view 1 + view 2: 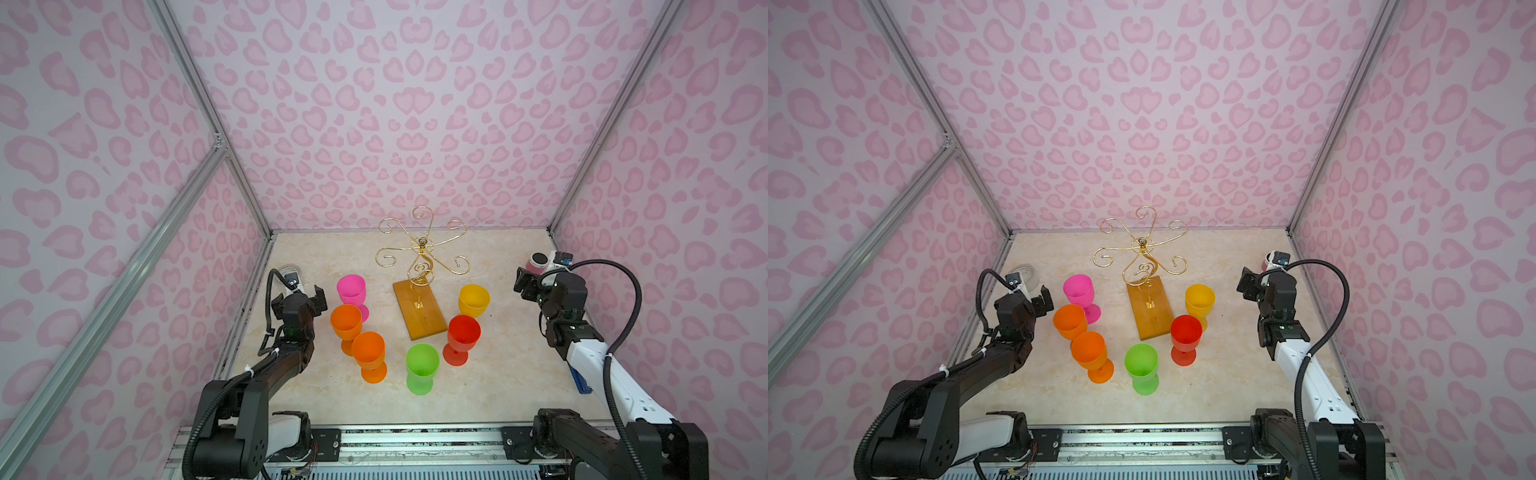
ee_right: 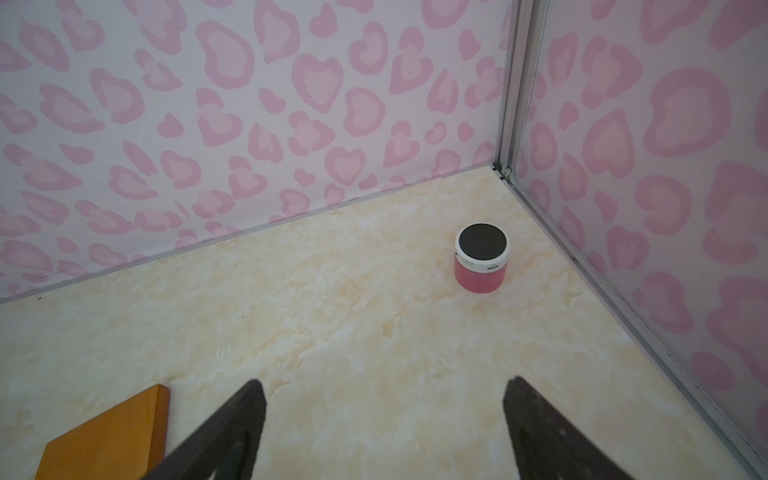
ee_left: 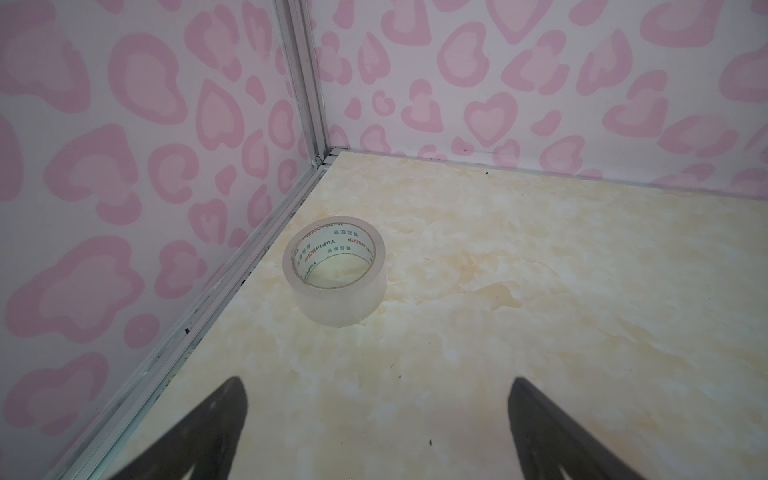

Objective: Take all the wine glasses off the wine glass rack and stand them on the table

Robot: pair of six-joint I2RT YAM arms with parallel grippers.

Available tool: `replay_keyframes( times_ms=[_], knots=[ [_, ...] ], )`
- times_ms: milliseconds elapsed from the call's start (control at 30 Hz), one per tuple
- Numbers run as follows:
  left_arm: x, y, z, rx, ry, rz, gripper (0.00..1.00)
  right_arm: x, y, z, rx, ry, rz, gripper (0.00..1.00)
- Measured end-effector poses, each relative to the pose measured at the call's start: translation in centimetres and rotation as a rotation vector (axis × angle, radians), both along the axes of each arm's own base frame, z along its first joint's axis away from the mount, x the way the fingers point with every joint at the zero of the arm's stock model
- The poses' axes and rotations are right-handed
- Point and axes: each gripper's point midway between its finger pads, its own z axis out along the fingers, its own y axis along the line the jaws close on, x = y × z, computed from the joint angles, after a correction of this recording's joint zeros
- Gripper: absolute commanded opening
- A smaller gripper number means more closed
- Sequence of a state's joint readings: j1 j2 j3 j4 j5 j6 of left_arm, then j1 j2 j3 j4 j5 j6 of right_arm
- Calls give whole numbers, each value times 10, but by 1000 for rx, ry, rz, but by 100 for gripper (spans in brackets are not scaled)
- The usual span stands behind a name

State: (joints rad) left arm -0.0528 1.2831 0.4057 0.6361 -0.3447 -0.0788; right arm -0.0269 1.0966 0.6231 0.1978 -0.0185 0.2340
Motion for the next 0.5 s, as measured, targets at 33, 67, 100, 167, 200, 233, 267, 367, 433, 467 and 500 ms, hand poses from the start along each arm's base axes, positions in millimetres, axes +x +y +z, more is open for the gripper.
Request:
replay_keyframes(
  times_ms=[33,67,100,167,200,233,267,367,433,467,500],
  knots=[
    [0,1,-2,-2,-2,-2,100,0,-1,-5,-7,5,-2,90],
    [0,2,-5,-4,-2,-1,100,1,-2,-11,-15,9,-4,90],
    [0,2,-9,-9,-7,-9,100,2,-3,-17,-22,15,-8,90],
    [-2,5,-22,-12,-1,-6,99,3,-3,-30,-35,29,-10,90],
    [-3,5,-30,-14,12,-8,98,4,-3,-38,-44,41,-11,90],
    [-3,5,-38,-19,24,-12,97,5,-3,-44,-52,50,-16,90],
    [-3,6,-44,-22,32,-11,97,7,-2,-51,-61,58,-11,90],
    [0,7,-40,-28,5,-10,97,8,4,-70,-111,80,4,90],
    [2,7,-36,-31,-15,-15,97,6,6,-83,-149,93,6,91],
    [3,6,-35,-32,-19,-19,97,4,7,-90,-171,100,3,91],
    [3,6,-35,-35,-23,-22,97,3,7,-95,-192,103,2,91]
  ],
)
